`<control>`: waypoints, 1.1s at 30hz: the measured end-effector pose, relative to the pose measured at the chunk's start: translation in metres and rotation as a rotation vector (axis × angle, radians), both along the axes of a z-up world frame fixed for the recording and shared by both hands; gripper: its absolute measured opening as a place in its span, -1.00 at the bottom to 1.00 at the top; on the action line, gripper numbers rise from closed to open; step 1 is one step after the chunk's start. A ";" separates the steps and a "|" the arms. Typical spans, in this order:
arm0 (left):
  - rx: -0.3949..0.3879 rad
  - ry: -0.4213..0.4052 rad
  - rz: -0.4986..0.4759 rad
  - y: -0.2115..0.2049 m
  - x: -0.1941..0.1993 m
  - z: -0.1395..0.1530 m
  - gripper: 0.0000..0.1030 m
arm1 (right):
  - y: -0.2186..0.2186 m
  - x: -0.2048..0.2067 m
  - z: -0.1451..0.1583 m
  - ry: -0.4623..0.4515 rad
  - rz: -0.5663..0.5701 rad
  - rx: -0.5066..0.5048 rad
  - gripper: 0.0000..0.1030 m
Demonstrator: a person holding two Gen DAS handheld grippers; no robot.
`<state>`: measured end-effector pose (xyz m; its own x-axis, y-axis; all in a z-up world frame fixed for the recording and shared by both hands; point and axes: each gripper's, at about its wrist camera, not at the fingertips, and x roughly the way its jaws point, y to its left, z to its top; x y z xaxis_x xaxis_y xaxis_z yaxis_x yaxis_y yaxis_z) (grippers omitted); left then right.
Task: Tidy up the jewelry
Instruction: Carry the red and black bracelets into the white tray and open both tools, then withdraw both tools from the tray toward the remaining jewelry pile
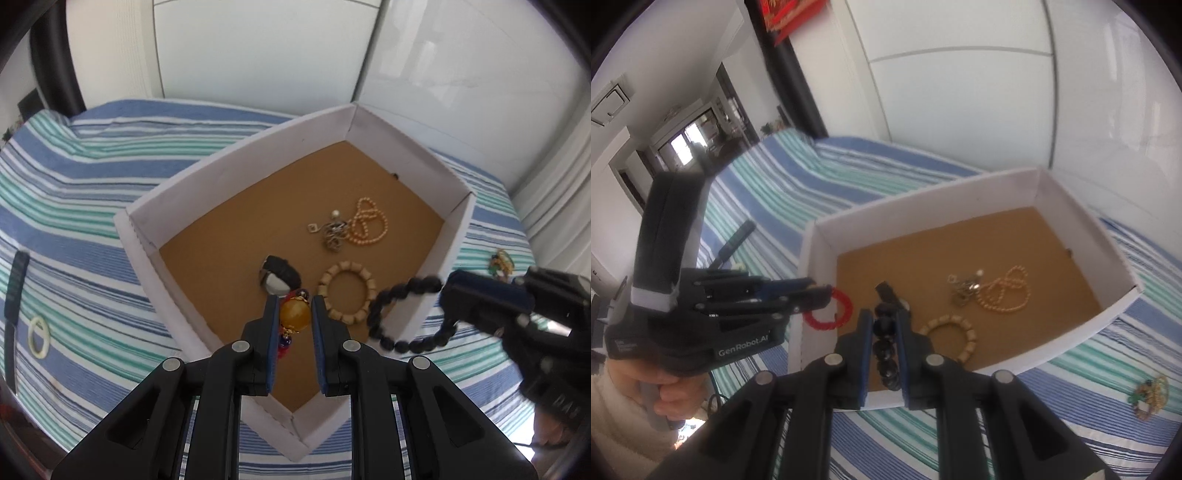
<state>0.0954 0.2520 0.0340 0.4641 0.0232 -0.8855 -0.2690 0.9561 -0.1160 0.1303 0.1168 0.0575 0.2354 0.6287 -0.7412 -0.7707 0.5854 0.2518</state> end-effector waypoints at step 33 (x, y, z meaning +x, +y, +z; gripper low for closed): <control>0.004 -0.140 -0.344 -0.224 -0.030 -0.038 0.78 | -0.282 -0.079 -0.092 -0.056 -0.684 -0.152 0.36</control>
<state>0.0658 0.0282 -0.0037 0.5620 -0.1520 -0.8131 0.0868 0.9884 -0.1248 0.0518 -0.1649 -0.0343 0.5813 0.2167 -0.7843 -0.2262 0.9689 0.1000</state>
